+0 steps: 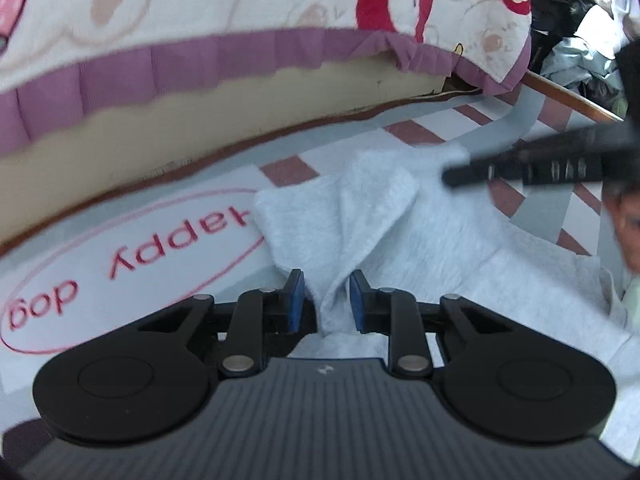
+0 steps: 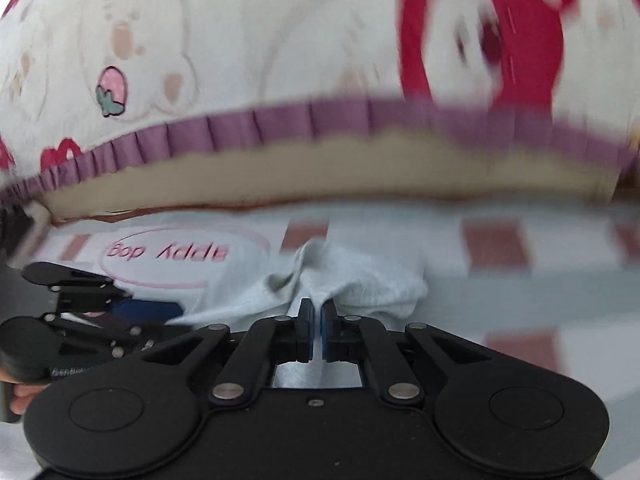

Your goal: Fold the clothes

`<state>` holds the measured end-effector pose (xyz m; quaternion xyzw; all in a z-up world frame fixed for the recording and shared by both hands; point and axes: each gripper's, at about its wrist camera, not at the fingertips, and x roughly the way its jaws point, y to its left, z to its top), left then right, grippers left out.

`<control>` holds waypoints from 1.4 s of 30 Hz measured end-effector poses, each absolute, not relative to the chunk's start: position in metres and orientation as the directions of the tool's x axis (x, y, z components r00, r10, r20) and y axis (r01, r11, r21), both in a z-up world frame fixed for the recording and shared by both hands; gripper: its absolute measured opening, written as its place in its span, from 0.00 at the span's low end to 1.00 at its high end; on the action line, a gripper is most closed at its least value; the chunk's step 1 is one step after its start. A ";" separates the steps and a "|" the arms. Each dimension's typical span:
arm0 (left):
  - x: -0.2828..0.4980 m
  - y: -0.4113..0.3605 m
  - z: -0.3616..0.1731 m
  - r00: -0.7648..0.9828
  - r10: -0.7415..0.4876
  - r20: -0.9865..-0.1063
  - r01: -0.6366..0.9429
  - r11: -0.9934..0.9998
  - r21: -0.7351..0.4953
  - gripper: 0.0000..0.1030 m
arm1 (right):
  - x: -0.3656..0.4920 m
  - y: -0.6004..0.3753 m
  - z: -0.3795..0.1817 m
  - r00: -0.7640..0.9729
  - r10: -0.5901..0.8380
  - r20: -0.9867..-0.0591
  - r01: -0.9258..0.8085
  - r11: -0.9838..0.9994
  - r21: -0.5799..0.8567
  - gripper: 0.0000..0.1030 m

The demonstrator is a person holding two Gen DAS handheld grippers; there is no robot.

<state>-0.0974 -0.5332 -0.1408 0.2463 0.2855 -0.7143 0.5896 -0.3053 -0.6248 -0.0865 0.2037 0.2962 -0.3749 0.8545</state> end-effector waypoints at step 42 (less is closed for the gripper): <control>-0.094 -0.581 -0.160 0.050 -0.723 -0.689 0.992 0.117 -0.051 0.04 | -0.311 -0.687 -0.110 0.325 -0.569 -0.755 0.892 0.451 0.044 0.10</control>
